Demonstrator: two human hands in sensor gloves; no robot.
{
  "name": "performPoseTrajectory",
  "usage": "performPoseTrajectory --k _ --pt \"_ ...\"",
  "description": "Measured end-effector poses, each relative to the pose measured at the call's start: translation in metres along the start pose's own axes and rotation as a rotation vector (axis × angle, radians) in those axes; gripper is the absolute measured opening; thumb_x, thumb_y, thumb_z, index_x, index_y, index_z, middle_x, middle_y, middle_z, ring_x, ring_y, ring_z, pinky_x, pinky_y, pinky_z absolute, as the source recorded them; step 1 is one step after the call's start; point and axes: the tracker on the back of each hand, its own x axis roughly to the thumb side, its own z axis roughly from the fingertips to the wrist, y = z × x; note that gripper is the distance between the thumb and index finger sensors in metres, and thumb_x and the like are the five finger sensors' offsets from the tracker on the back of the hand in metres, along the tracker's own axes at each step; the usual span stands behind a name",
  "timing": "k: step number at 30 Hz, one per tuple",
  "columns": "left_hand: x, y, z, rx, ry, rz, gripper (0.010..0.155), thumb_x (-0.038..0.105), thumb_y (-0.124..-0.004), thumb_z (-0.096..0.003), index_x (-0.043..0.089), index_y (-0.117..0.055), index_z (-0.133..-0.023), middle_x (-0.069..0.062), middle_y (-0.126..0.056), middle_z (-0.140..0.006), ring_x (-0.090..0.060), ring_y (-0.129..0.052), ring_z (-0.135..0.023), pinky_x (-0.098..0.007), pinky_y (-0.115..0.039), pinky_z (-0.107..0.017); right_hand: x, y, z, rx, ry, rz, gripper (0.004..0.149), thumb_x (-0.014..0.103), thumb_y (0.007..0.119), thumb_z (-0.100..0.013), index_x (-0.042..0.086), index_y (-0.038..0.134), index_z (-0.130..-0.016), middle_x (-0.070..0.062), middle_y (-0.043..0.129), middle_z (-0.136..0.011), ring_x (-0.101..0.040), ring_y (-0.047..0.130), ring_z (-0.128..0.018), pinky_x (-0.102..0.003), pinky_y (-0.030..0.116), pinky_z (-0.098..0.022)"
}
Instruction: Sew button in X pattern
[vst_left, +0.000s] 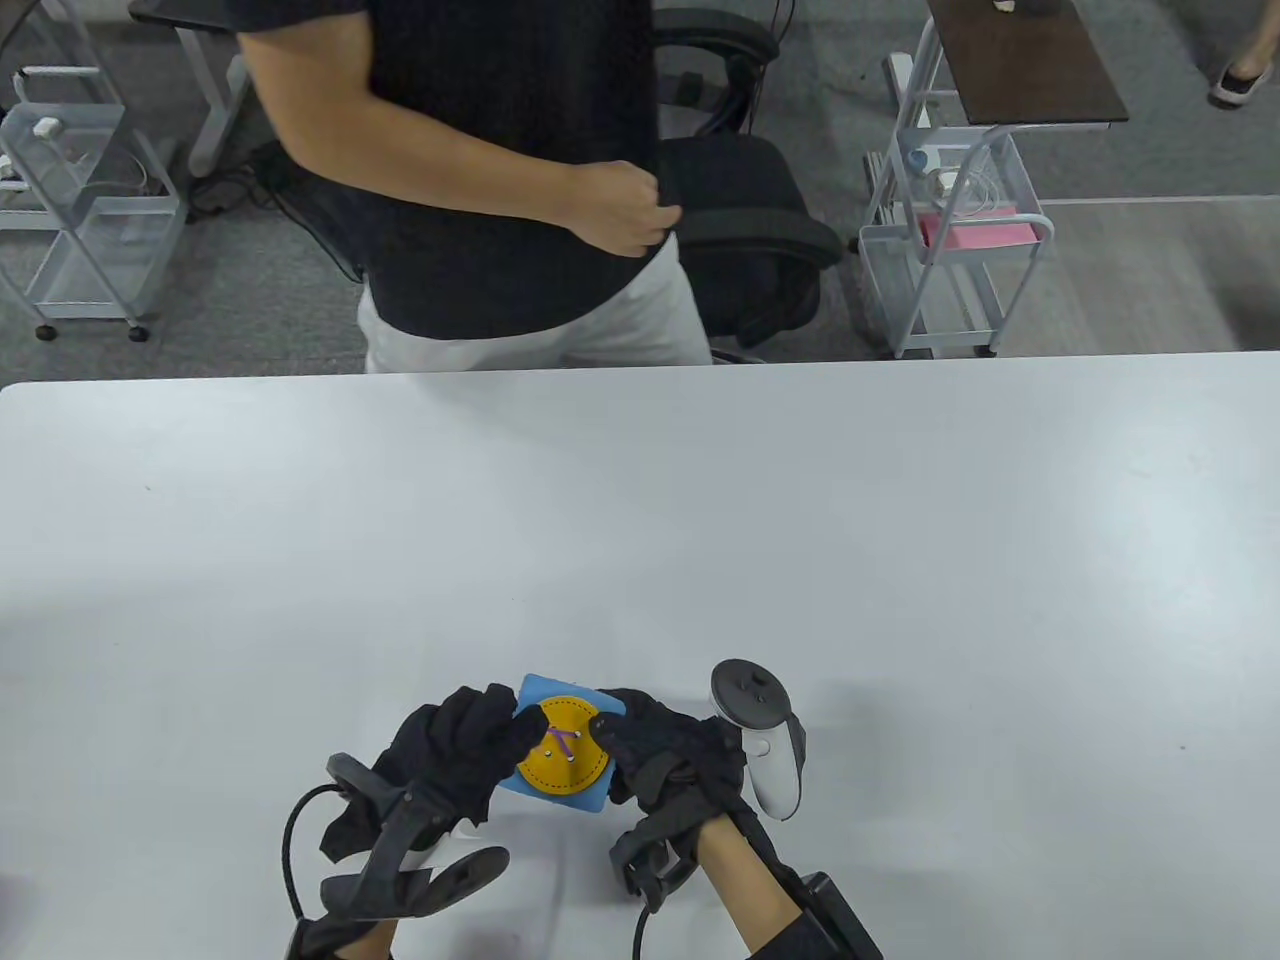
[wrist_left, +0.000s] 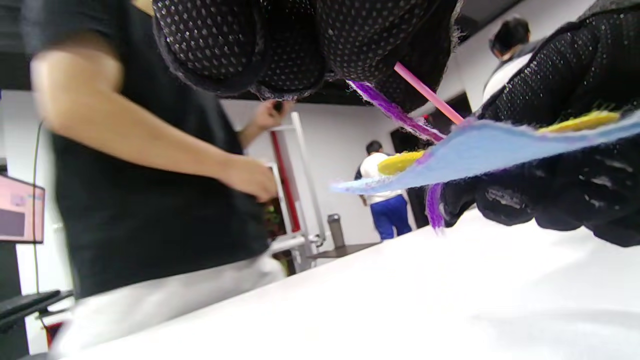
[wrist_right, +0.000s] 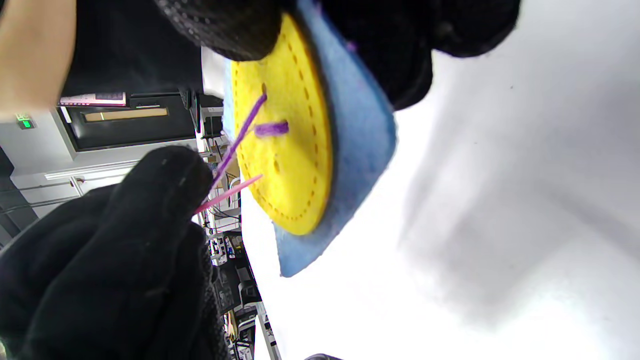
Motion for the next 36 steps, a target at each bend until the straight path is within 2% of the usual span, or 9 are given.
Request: performPoseTrajectory --k 25,32,36 --pt "0.017 -0.007 -0.005 0.000 -0.072 -0.115 0.036 0.016 -0.077 -0.0534 0.032 -0.085 -0.084 -0.005 -0.074 -0.090 -0.029 -0.085 -0.069 -0.033 -0.086 -0.046 0.001 0.000 0.000 -0.014 -0.022 0.017 0.047 0.028 0.068 -0.057 0.012 0.060 -0.100 -0.016 0.075 -0.080 -0.026 0.089 -0.054 -0.046 0.072 -0.049" --pt "0.024 -0.020 -0.008 -0.038 -0.093 -0.055 0.037 0.017 -0.077 -0.0538 0.027 -0.083 -0.089 -0.003 -0.075 -0.091 -0.026 -0.089 -0.070 -0.029 -0.088 -0.044 -0.001 -0.002 -0.001 -0.004 -0.028 -0.002 0.047 0.028 0.068 -0.057 0.011 0.060 -0.100 -0.016 0.076 -0.080 -0.026 0.089 -0.054 -0.046 0.073 -0.049" --pt "0.017 -0.022 -0.006 -0.001 -0.017 0.071 0.042 0.020 -0.077 -0.0544 0.027 -0.075 -0.096 -0.007 -0.070 -0.101 -0.030 -0.086 -0.080 -0.033 -0.088 -0.045 0.000 -0.005 -0.001 0.007 -0.030 -0.027 0.047 0.029 0.067 -0.057 0.012 0.059 -0.100 -0.015 0.076 -0.080 -0.025 0.089 -0.054 -0.046 0.073 -0.049"
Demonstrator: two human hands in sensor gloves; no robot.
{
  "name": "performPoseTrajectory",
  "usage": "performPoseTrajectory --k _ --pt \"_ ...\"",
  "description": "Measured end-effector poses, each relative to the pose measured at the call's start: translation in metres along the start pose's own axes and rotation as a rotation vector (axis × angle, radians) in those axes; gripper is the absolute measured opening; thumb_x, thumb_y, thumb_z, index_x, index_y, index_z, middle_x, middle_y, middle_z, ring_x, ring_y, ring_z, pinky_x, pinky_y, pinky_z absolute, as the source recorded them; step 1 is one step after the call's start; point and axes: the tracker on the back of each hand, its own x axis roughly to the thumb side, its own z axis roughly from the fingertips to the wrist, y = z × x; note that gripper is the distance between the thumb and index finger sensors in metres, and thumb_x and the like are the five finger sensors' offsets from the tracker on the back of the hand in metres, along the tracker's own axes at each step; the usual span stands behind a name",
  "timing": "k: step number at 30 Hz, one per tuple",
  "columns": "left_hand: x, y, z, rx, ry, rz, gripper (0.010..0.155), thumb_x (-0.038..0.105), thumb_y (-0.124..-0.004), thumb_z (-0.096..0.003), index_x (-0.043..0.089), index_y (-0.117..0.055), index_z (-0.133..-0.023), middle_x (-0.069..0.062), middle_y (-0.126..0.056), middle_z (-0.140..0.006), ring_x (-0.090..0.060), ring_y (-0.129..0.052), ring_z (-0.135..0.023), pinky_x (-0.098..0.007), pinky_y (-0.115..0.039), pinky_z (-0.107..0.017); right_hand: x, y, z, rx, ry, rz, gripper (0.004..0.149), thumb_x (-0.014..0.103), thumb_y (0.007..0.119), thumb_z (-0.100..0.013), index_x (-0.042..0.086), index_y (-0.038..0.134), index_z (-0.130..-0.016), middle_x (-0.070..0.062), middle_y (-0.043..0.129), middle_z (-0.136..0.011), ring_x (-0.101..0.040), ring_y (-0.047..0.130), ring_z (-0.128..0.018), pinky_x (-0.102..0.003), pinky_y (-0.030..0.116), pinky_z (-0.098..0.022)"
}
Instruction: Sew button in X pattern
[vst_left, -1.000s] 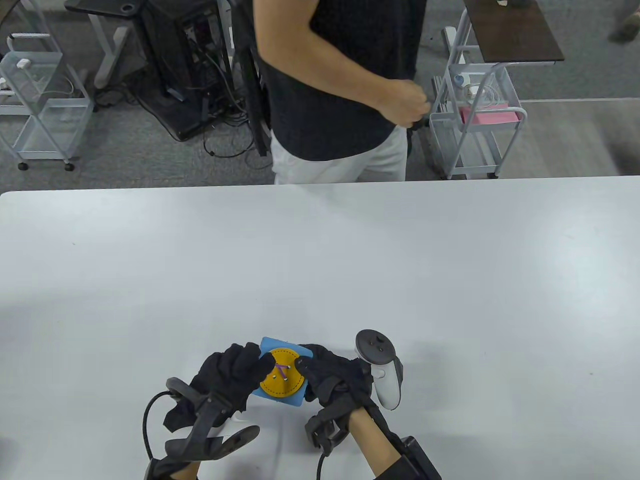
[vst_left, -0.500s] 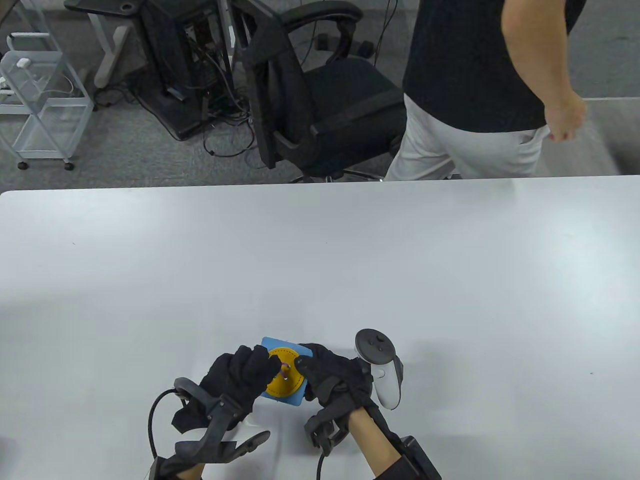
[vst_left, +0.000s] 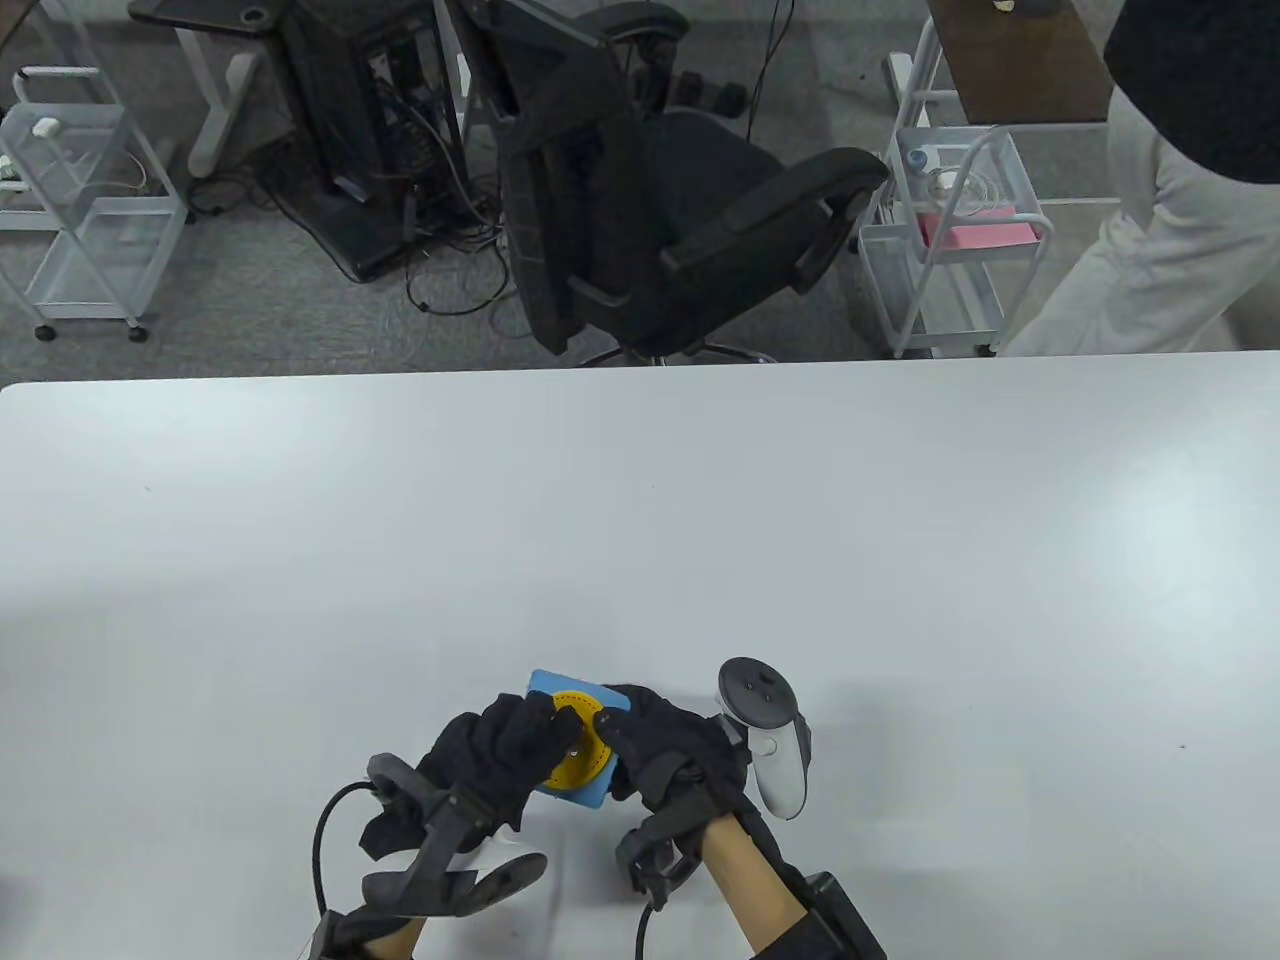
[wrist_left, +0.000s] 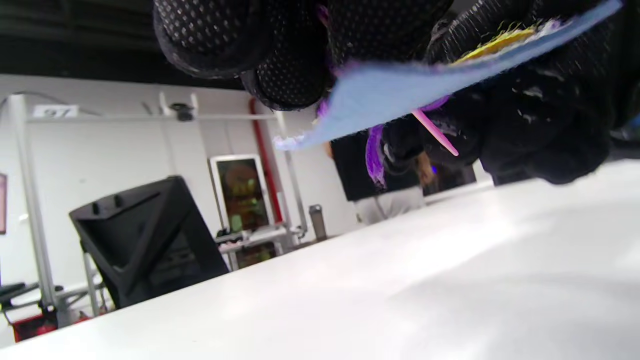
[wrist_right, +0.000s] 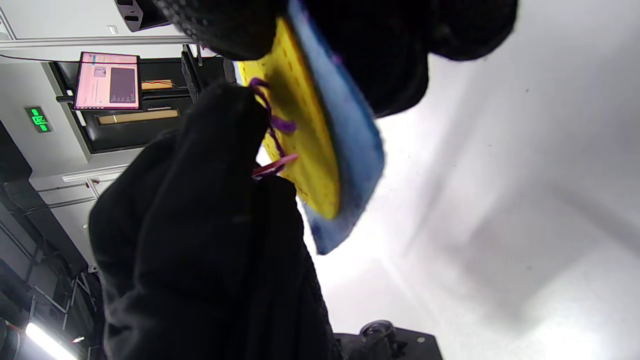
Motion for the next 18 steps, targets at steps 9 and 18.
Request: performPoseTrajectory --k 9,18 --pt "-0.017 -0.004 0.004 0.003 0.131 0.266 0.059 0.033 -0.078 -0.0548 0.027 -0.054 -0.108 -0.013 -0.053 -0.115 -0.043 -0.065 -0.101 -0.052 -0.078 -0.063 0.003 0.000 0.001 0.023 -0.032 -0.020 0.047 0.029 0.067 -0.057 0.012 0.059 -0.100 -0.014 0.076 -0.080 -0.025 0.090 -0.054 -0.045 0.074 -0.049" --pt "-0.034 -0.002 0.007 -0.004 0.158 0.543 0.066 0.040 -0.078 -0.0551 0.026 -0.047 -0.112 -0.015 -0.045 -0.118 -0.047 -0.054 -0.105 -0.059 -0.071 -0.066 0.005 -0.004 0.003 0.032 -0.045 -0.070 0.047 0.030 0.067 -0.058 0.012 0.059 -0.101 -0.014 0.076 -0.080 -0.024 0.090 -0.054 -0.044 0.074 -0.049"
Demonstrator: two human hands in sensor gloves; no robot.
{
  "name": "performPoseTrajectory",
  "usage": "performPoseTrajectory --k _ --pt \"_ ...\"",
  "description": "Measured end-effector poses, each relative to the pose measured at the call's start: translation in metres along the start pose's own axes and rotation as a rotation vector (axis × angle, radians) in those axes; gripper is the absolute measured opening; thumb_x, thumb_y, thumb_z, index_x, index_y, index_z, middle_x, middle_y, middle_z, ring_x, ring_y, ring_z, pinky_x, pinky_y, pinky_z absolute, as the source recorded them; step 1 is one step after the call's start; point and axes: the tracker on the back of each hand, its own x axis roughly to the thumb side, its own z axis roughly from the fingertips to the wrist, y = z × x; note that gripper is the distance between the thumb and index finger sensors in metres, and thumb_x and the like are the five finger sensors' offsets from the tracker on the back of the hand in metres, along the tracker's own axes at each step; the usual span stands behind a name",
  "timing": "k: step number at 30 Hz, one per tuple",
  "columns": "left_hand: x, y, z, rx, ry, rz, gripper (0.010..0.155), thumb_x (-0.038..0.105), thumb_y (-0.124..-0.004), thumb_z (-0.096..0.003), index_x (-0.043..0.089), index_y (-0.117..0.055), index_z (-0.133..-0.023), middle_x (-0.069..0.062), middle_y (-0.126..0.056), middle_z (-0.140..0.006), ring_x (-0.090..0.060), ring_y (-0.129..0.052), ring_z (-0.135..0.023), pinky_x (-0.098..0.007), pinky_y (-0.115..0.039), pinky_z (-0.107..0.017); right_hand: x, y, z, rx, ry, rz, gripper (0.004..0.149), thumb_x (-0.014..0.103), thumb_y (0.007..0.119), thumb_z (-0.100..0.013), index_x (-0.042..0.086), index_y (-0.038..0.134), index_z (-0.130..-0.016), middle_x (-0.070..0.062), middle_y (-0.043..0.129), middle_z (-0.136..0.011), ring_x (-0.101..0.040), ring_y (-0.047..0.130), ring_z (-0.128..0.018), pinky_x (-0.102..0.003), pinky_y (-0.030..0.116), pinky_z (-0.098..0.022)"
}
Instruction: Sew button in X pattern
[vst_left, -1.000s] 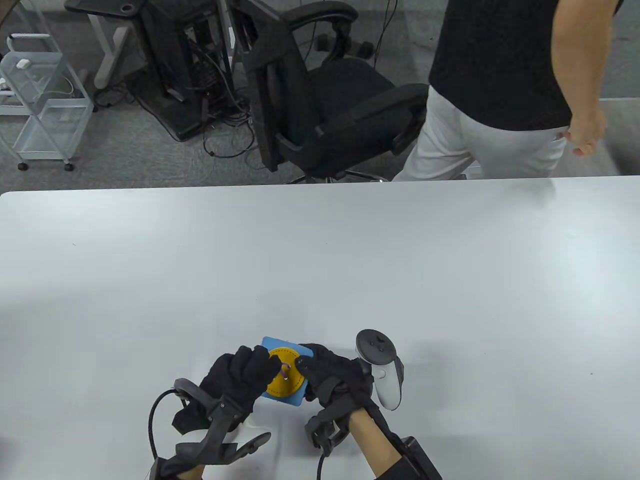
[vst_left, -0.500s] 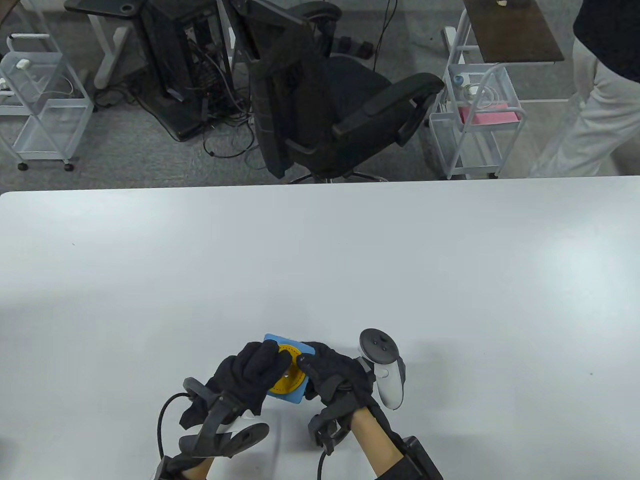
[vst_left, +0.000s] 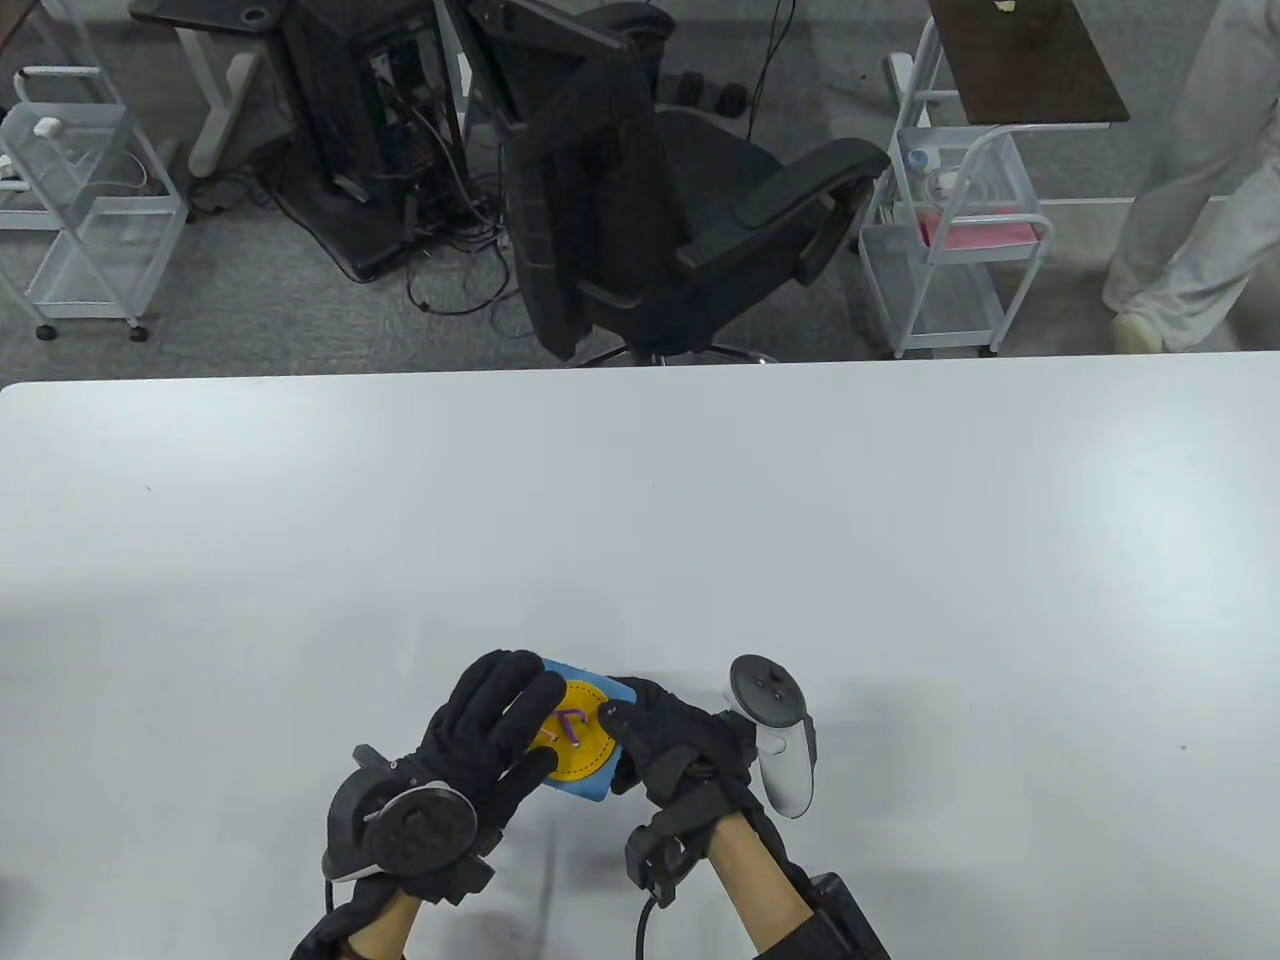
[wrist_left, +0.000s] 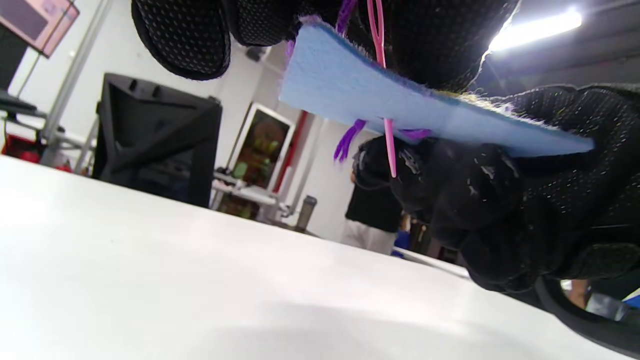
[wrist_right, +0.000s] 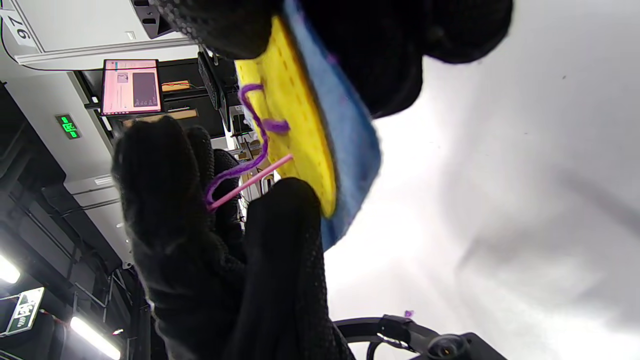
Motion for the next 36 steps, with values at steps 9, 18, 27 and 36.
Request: performPoseTrajectory --k 9,18,27,36 --pt "-0.003 -0.003 -0.004 -0.191 -0.058 0.258 0.066 0.042 -0.073 -0.0590 0.028 -0.041 -0.115 -0.021 -0.020 -0.121 -0.058 -0.016 -0.104 -0.075 -0.042 -0.071 0.002 -0.002 0.001 -0.001 -0.006 -0.011 0.047 0.030 0.067 -0.058 0.013 0.058 -0.101 -0.014 0.076 -0.080 -0.024 0.090 -0.054 -0.044 0.074 -0.049" --pt "-0.012 -0.003 -0.003 -0.198 -0.038 0.404 0.075 0.046 -0.070 -0.0603 0.030 -0.021 -0.115 -0.030 0.009 -0.111 -0.063 0.005 -0.094 -0.080 -0.020 -0.064 0.002 -0.003 0.002 0.006 -0.008 -0.025 0.047 0.030 0.066 -0.058 0.013 0.058 -0.101 -0.013 0.076 -0.080 -0.023 0.090 -0.054 -0.044 0.074 -0.049" --pt "-0.051 -0.003 0.008 0.041 0.057 0.798 0.086 0.049 -0.070 -0.0599 0.009 -0.017 -0.114 -0.040 -0.008 -0.113 -0.068 -0.017 -0.099 -0.079 -0.037 -0.067 0.019 -0.022 0.007 0.023 -0.055 -0.182 0.048 0.034 0.066 -0.059 0.013 0.059 -0.101 -0.009 0.086 -0.074 -0.017 0.096 -0.043 -0.039 0.081 -0.041" --pt "-0.030 -0.018 0.000 0.004 0.064 0.707 0.078 0.039 -0.072 -0.0602 0.003 -0.027 -0.113 -0.042 -0.026 -0.112 -0.068 -0.043 -0.098 -0.071 -0.058 -0.068 0.032 -0.003 0.010 0.072 -0.081 -0.123 0.048 0.034 0.068 -0.058 0.010 0.062 -0.099 -0.008 0.091 -0.066 -0.015 0.097 -0.035 -0.037 0.083 -0.034"
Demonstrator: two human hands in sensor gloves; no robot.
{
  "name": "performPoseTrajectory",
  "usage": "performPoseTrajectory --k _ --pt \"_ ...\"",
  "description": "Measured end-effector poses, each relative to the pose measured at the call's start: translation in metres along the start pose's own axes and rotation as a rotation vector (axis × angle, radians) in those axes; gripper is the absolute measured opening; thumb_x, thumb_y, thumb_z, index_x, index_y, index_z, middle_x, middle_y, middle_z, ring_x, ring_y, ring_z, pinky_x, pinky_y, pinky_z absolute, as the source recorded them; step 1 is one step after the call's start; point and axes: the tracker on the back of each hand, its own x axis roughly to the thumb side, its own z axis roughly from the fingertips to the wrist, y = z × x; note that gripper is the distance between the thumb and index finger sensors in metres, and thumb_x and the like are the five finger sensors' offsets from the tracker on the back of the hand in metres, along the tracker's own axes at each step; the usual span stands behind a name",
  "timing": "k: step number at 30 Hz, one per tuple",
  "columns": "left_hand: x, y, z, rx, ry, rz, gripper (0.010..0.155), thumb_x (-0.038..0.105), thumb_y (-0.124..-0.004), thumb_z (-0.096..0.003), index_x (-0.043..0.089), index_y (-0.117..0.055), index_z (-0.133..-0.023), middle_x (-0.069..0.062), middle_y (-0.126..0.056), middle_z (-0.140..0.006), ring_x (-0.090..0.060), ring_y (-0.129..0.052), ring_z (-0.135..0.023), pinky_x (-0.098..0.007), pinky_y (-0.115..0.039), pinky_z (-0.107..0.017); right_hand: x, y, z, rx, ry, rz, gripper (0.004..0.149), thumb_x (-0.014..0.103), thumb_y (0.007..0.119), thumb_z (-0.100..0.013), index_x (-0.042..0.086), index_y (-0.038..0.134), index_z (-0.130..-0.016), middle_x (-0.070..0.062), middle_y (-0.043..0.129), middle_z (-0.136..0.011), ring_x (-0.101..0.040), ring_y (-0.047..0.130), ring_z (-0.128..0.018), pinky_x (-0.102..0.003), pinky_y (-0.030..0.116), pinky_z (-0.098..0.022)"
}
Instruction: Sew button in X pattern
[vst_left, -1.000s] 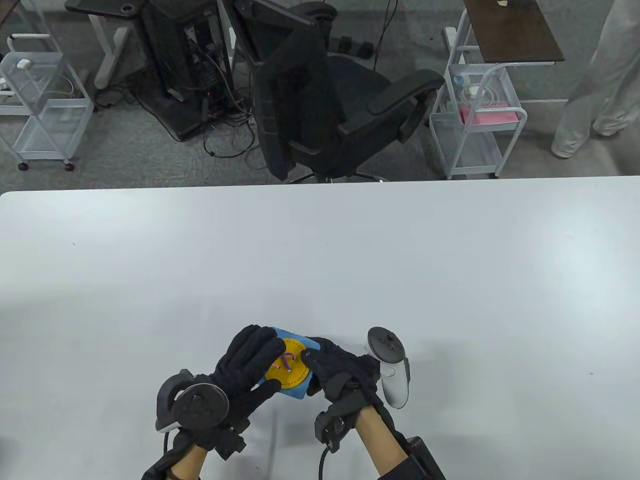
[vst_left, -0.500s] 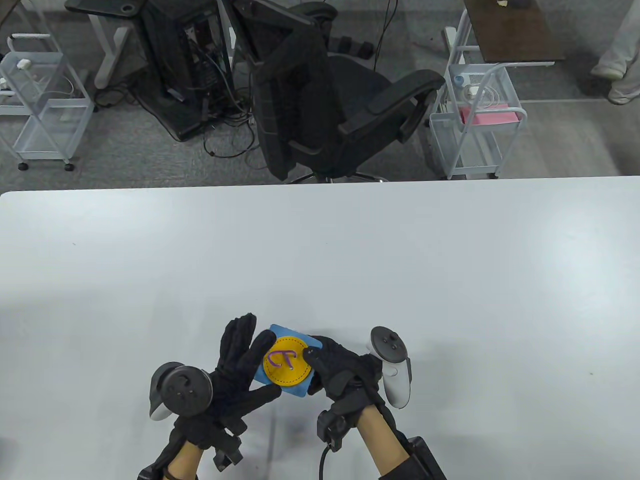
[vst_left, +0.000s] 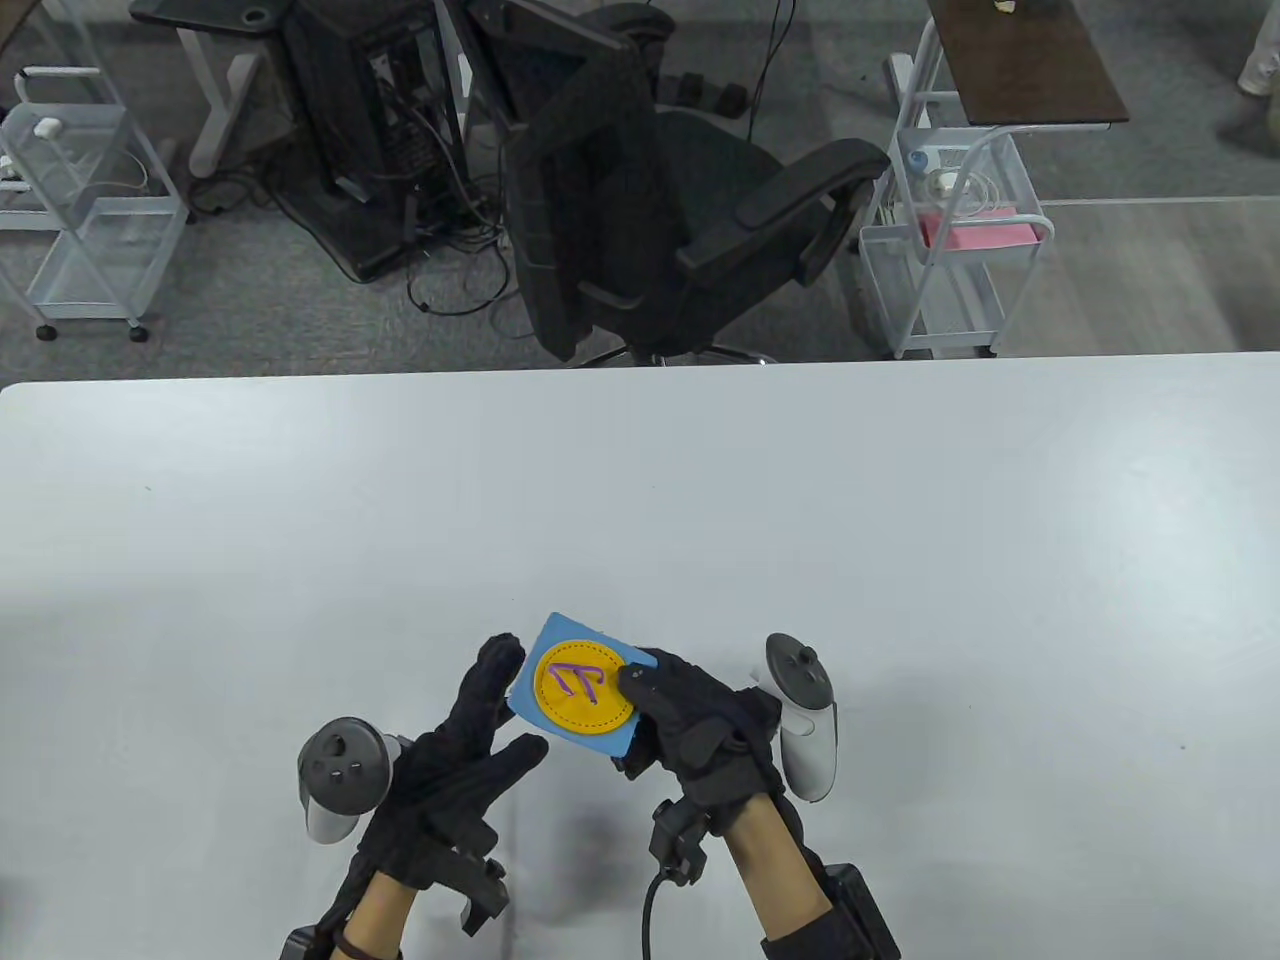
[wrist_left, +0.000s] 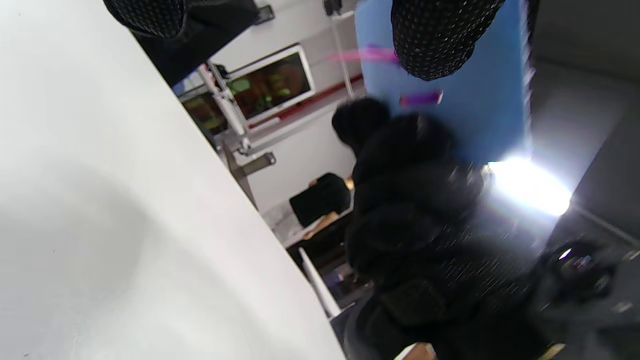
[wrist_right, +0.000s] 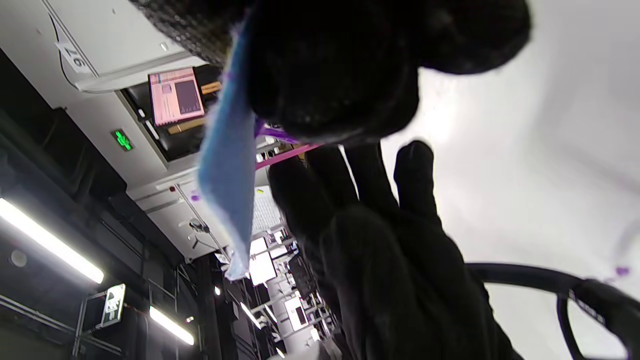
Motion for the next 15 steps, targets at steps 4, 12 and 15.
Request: performPoseTrajectory --k 4,12,15 --pt "0.004 -0.007 0.000 0.123 -0.050 -0.021 0.071 0.038 -0.075 -0.0579 0.002 -0.044 -0.111 -0.035 -0.054 -0.110 -0.060 -0.073 -0.091 -0.060 -0.077 -0.061 0.001 0.016 -0.004 0.056 0.007 0.054 0.048 0.034 0.067 -0.058 0.010 0.062 -0.099 -0.008 0.090 -0.067 -0.016 0.097 -0.035 -0.037 0.082 -0.035" --pt "0.007 0.000 0.006 0.240 -0.043 -0.119 0.052 0.033 -0.075 -0.0578 0.004 -0.068 -0.100 -0.012 -0.094 -0.076 -0.028 -0.105 -0.052 -0.038 -0.093 -0.039 0.007 0.028 -0.008 0.062 -0.001 0.129 0.048 0.034 0.067 -0.059 0.009 0.061 -0.099 -0.008 0.089 -0.068 -0.017 0.097 -0.037 -0.038 0.081 -0.036" --pt "0.006 0.002 0.007 0.255 -0.055 -0.150 0.045 0.029 -0.074 -0.0584 0.005 -0.074 -0.096 -0.009 -0.097 -0.069 -0.025 -0.107 -0.045 -0.037 -0.094 -0.035 0.007 0.028 -0.009 0.068 0.003 0.133 0.048 0.034 0.067 -0.059 0.009 0.061 -0.099 -0.008 0.089 -0.069 -0.017 0.097 -0.037 -0.038 0.081 -0.037"
